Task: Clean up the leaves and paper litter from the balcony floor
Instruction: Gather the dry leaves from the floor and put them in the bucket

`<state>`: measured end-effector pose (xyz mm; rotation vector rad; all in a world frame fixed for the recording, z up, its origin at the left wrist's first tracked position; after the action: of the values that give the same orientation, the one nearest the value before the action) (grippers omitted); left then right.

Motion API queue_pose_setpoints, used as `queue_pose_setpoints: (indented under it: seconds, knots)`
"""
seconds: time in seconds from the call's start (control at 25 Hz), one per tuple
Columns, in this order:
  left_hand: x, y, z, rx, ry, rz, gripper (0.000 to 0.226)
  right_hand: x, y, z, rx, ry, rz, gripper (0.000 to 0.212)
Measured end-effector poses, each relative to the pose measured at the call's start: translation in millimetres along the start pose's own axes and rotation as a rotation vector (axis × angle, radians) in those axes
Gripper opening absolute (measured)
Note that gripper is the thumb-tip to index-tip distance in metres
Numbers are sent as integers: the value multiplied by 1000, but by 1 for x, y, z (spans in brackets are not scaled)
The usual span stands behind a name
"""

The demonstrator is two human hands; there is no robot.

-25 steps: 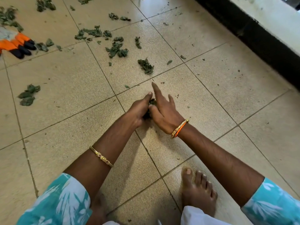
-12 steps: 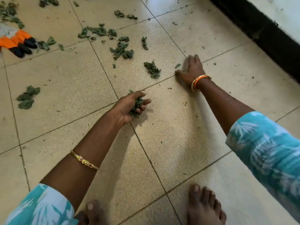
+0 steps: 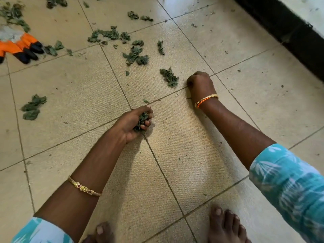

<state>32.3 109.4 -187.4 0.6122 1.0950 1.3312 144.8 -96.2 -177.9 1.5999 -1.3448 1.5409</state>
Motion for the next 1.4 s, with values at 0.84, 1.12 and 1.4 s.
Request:
queue_pose_setpoints:
  seconds: [0.84,1.12,1.4]
  knots:
    - [18,16,-9,-76,-56,106,19,27,52,-136,-135,-718,-43,14]
    - [59,23,3,-73,128,187,26,-21,7,-131,95,-352,-284,30]
    - [72,23,-2,-11,127,163,25,-32,-9,-136,186,-253,-249,19]
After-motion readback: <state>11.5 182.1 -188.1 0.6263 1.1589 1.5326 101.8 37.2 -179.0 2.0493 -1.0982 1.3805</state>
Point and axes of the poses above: each hand's wrist, its own y-axis away from the middle knuckle, its own x-axis out of the back of the hand, z = x × y, the point moved 5 cm from there along -y, towards the middle knuckle, and after that the axes turned 15 degrees about x, right-handed, at the moved point
